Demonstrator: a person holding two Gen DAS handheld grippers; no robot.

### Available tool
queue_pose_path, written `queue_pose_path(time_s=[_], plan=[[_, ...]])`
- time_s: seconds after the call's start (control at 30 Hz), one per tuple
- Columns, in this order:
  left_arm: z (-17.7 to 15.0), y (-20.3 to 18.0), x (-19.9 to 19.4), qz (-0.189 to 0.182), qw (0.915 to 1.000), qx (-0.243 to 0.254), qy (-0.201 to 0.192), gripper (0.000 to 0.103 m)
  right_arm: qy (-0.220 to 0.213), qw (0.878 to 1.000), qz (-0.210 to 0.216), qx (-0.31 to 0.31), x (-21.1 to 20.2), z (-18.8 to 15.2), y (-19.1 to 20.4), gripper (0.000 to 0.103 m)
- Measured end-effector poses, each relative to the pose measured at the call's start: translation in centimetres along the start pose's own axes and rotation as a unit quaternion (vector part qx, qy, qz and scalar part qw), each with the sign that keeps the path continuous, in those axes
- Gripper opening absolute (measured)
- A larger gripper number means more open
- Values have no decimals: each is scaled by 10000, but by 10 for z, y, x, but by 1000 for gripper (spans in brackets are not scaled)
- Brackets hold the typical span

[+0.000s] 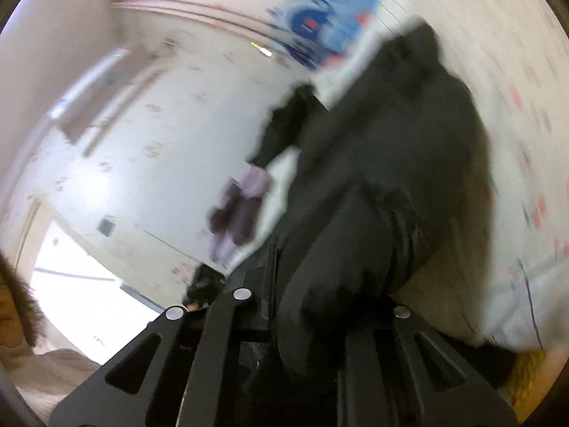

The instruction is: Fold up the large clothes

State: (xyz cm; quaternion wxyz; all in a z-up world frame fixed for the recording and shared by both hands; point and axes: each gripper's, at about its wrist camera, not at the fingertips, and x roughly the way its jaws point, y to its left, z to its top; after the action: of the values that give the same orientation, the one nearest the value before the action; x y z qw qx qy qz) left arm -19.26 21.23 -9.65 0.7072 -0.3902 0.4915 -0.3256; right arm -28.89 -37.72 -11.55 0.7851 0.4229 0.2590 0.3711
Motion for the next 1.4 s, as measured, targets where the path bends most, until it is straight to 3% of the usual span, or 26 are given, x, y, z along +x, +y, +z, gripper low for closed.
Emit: queue_pose_path(time_s=[0.1,0.23,0.27,0.3,0.33,0.37,0.4,0.43,0.47,0.5,0.57,0.7,0.77,0.87,0.93,1.0,1.1,1.17,1.27,1.4], plan=[[-6,-36,-27,-249,9991,309,-179,16,6,9991,284,-324,-9,9,37,10],[-24,-46,-55,-495,9976,475,-91,16,313,9971,539,-431,-30,1,59,13],[-29,-41,-56,-435,9976,530,91,16,511,9972,436,-315,-34,-7,53,18],[-35,-33,-54,-364,9973,562,308,21,690,9970,292,-169,-36,-14,46,37],[-41,-16,-48,-283,9967,495,585,28,870,9961,118,66,-40,-23,32,49],[-47,3,-42,-186,9958,340,828,51,1066,9931,-80,485,-41,-35,9,73],[-52,22,-38,-23,9953,170,956,77,1199,9892,-215,817,-44,-45,-10,82],[-56,43,-36,206,9954,-6,931,81,1313,9844,-372,1114,-46,-56,-29,82],[-57,56,-36,225,9957,-107,893,81,1347,9796,-542,1389,-50,-67,-50,83],[-57,73,-38,50,9963,-305,804,87,1309,9766,-588,1599,-53,-76,-64,85],[-54,87,-43,-76,9975,-481,514,96,1202,9748,-470,1820,-54,-86,-82,89],[-45,99,-37,-407,9964,-675,320,96,895,9773,-23,1922,-46,-88,-89,93],[-44,92,-25,-494,9961,-602,413,96,848,9795,174,1818,-36,-83,-84,94],[-48,74,-4,-519,9955,-377,696,96,981,9828,235,1547,-8,-79,-69,90],[-53,57,0,-495,9967,17,638,89,1135,9867,91,1164,2,-80,-56,60],[-55,44,-1,-353,9965,339,670,47,1139,9897,-84,867,4,-79,-43,27],[-55,24,-14,-32,9970,617,462,27,945,9945,-123,434,-5,-73,-14,15],[-52,13,-28,-61,9972,711,236,20,720,9972,7,185,-12,-64,9,12],[-53,-12,-44,-392,9944,976,69,17,524,9983,245,-103,-22,-54,38,11],[-70,-38,-61,-900,9843,1505,183,17,365,9978,529,-157,-39,-52,63,12]])
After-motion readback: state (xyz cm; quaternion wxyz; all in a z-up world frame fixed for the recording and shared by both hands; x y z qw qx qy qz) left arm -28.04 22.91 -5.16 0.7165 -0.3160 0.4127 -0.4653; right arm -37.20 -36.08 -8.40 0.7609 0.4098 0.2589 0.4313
